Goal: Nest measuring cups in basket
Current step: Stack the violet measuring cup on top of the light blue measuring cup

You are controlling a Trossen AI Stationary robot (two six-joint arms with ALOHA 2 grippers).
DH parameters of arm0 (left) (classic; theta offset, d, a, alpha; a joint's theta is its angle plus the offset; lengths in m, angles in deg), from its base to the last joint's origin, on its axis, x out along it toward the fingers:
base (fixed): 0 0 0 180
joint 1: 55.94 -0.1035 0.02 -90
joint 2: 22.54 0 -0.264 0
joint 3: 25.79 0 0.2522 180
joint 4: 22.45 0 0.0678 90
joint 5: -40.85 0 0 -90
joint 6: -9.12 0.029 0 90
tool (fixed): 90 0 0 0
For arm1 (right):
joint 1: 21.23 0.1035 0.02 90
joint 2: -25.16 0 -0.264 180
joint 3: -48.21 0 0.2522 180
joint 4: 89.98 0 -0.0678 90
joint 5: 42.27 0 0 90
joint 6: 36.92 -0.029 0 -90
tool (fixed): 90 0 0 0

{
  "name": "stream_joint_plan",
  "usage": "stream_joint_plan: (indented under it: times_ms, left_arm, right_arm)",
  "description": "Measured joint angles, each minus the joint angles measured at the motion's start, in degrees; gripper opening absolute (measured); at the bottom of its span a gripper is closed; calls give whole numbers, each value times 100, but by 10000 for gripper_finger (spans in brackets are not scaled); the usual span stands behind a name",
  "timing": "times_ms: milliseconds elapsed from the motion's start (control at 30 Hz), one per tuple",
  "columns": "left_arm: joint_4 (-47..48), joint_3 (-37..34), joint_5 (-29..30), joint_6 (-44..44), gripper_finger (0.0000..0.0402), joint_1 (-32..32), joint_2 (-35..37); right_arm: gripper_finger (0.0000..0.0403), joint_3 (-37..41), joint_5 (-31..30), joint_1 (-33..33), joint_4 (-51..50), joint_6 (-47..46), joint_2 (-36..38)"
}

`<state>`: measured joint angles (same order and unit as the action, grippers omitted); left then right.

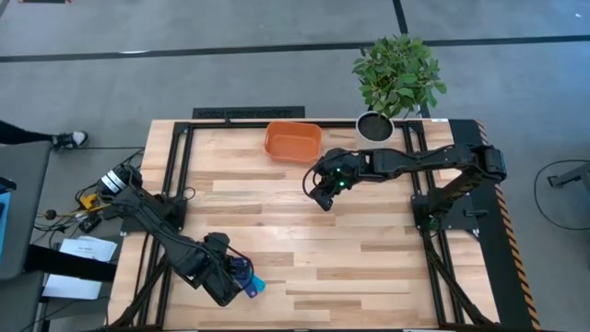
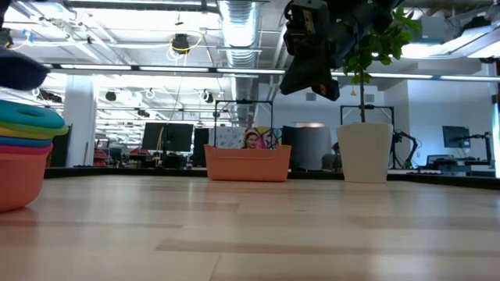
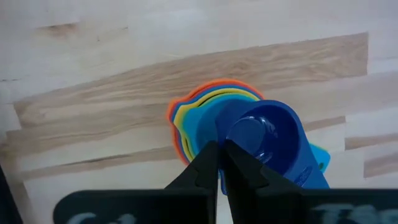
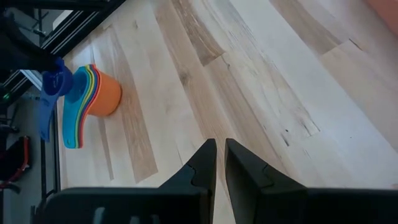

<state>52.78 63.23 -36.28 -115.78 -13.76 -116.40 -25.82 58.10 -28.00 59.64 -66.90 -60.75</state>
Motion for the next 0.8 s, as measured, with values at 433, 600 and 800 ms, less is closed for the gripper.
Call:
stream_joint_plan:
  times_ms: [433, 600, 800]
  left_arm:
    - [-694, -392, -364, -246, 54, -3, 0]
    - [-646, -392, -363, -244, 93, -58, 0]
    - [-707, -392, -419, -74, 127, -66, 43]
  right_arm:
    - [59, 0, 2, 0, 0, 0, 0]
    - [59, 0, 2, 0, -1, 0, 0]
    - [59, 0, 2, 4, -2, -2, 0]
